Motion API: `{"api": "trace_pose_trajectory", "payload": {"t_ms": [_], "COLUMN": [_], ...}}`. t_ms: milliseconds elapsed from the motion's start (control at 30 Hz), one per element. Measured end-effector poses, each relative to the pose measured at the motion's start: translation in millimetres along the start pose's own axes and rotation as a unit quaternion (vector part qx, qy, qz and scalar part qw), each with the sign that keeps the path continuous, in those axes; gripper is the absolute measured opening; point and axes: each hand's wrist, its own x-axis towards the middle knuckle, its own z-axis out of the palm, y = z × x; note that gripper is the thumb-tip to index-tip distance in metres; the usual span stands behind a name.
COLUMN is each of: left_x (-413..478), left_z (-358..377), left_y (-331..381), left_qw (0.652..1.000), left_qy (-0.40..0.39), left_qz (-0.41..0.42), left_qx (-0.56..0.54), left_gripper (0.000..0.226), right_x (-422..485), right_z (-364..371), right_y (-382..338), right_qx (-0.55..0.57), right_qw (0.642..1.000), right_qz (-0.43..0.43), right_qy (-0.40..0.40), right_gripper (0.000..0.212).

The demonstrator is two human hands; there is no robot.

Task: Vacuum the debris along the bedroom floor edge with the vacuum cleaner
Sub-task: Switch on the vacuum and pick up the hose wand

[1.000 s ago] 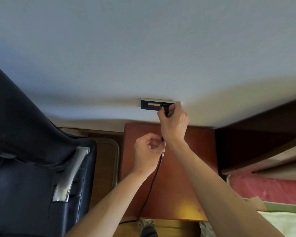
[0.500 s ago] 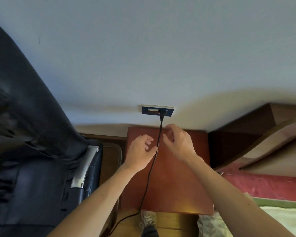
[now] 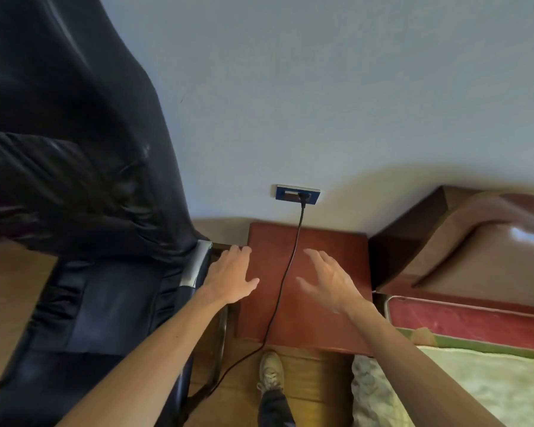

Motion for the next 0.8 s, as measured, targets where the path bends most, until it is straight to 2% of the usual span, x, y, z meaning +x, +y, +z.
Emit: {"api": "trace_pose_trajectory", "payload": {"t_ms": [367, 800], "left_x": [-122.5, -320.9], "left_z": [-26.7, -49.4], "left_y": [-38.6, -121.6], "left_qw": [0.997, 0.989], "left_qy": [0.061, 0.126], "left_qz": [0.027, -0.060], "left_qx": [0.046, 0.057], "left_gripper": [0.061, 0.058], "right_x": [-87.9, -197.1], "right_z": [-2.1, 11.2], "right_y": [-90.3, -194.1], "right_qx": [-0.046, -0.114], "right_qw": [0.993, 0.978], "right_qz": [-0.091, -0.172], "right_qy": [0.058, 0.041], "right_gripper": [0.064, 0.067]}}
